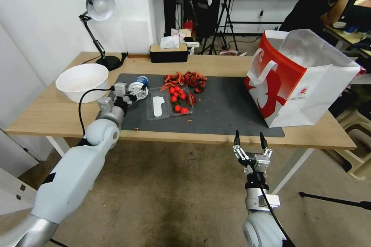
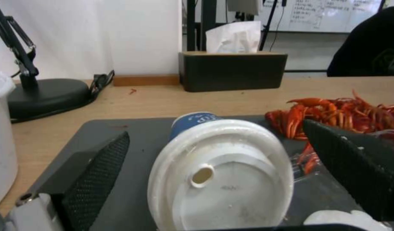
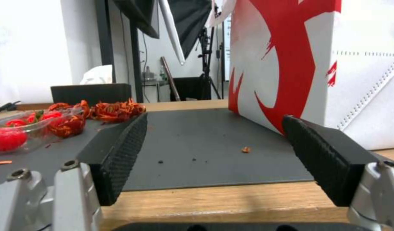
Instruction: Pick up the trash from the table and place it into the takeout bag.
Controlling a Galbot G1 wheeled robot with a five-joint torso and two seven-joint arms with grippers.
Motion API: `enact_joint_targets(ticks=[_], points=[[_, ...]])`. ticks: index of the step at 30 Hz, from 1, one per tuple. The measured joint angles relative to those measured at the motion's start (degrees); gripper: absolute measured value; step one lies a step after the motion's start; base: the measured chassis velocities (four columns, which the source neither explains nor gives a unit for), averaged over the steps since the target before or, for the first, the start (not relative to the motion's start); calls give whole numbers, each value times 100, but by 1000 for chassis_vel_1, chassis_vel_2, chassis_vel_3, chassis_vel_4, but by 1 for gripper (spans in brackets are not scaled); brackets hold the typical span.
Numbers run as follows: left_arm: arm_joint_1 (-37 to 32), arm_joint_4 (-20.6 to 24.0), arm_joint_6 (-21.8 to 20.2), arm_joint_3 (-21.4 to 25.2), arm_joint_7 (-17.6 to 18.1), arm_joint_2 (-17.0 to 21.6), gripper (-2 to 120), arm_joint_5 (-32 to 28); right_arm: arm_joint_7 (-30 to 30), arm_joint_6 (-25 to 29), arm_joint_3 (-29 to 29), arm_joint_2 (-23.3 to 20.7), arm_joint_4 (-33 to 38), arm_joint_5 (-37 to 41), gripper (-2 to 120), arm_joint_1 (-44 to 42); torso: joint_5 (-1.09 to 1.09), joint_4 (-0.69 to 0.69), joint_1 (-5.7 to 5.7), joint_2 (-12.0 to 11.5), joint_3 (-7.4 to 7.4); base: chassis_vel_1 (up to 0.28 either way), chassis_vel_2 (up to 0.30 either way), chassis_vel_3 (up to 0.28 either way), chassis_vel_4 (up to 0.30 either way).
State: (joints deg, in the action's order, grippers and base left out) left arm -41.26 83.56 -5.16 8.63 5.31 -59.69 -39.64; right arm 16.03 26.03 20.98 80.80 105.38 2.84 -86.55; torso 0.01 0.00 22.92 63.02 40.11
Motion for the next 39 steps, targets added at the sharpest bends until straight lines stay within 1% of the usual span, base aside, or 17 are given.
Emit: enact_joint_targets(ticks=[5,10,13,14,18,20,21,22,23,25,28,38,39], points=[[114,-152,-88,-93,26,-30,100,-13,1,0,3,6,-12,-1,81,18,0,0,0,1,0,0,0,0,0],[170,-190,-229,-165,66,-42,100,-61,1,-1,4,9,-29,-5,81,37,-1,0,0,1,0,0,0,0,0],[170,-190,-229,-165,66,-42,100,-61,1,-1,4,9,-29,-5,81,37,-1,0,0,1,0,0,0,0,0],[178,-196,-238,-172,69,-43,97,-64,1,-1,4,8,-30,-5,81,38,0,0,0,1,0,0,0,0,0],[193,-207,-253,-185,74,-45,95,-68,1,-1,4,9,-31,-6,81,39,0,0,-1,1,0,0,0,0,0],[211,-223,-278,-202,85,-48,80,-69,1,-1,3,10,-32,-7,81,40,-1,0,-1,1,0,0,0,0,0],[211,-223,-278,-202,85,-48,80,-69,1,-1,3,10,-32,-7,81,40,-1,0,-1,1,0,0,0,0,0],[215,-226,-286,-205,89,-49,73,-69,1,-1,3,9,-32,-7,81,40,-1,0,-1,1,0,0,0,0,0],[220,-227,-299,-211,98,-50,70,-69,0,-1,3,10,-32,-7,81,40,0,0,-1,1,0,0,0,0,0],[225,-228,-315,-216,106,-51,69,-69,1,-1,3,10,-32,-7,81,40,0,0,-1,1,0,0,0,0,0],[238,-228,-372,-232,134,-54,60,-70,1,-1,3,11,-32,-7,81,36,0,0,-1,1,0,0,0,0,0],[207,-203,-410,-243,154,-56,60,-22,5,7,7,10,-25,-13,81,8,0,0,-1,1,-2,0,0,0,0],[194,-198,-285,-246,71,-30,60,99,6,15,7,11,-19,-19,81,-3,-2,0,-1,1,-1,0,0,0,0]])
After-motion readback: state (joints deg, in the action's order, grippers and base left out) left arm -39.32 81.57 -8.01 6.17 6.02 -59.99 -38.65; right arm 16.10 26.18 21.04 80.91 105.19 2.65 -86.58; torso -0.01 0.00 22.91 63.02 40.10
